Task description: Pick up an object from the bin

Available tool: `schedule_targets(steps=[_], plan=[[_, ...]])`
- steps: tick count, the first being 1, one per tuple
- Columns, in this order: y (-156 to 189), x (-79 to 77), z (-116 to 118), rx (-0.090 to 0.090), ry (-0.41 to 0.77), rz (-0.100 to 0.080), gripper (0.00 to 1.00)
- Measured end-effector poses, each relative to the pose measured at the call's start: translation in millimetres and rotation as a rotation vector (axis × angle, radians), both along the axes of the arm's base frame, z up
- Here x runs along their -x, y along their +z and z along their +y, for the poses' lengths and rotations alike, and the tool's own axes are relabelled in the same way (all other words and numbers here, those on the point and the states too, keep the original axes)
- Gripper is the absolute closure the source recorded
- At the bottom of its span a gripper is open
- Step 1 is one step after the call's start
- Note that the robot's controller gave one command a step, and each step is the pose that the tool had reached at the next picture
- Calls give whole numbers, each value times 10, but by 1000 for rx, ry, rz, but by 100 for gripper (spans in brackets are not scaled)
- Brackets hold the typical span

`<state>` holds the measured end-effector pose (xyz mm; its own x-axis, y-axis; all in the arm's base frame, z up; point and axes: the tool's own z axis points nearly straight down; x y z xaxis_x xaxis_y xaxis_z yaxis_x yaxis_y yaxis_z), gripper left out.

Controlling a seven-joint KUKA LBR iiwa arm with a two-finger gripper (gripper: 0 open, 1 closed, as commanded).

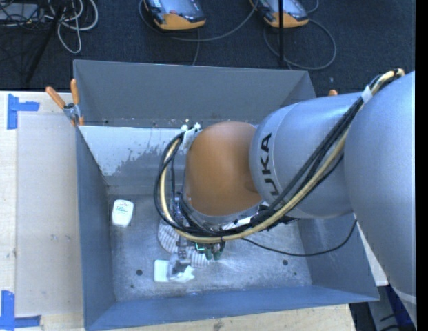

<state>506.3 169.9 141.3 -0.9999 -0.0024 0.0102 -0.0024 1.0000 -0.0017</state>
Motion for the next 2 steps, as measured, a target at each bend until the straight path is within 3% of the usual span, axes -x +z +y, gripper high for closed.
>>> schedule_targets(steps=[1,2], plan=[[41,-21,-5,-2,-4,-8,0],[-153,-40,-3,-4,105,-16,0]])
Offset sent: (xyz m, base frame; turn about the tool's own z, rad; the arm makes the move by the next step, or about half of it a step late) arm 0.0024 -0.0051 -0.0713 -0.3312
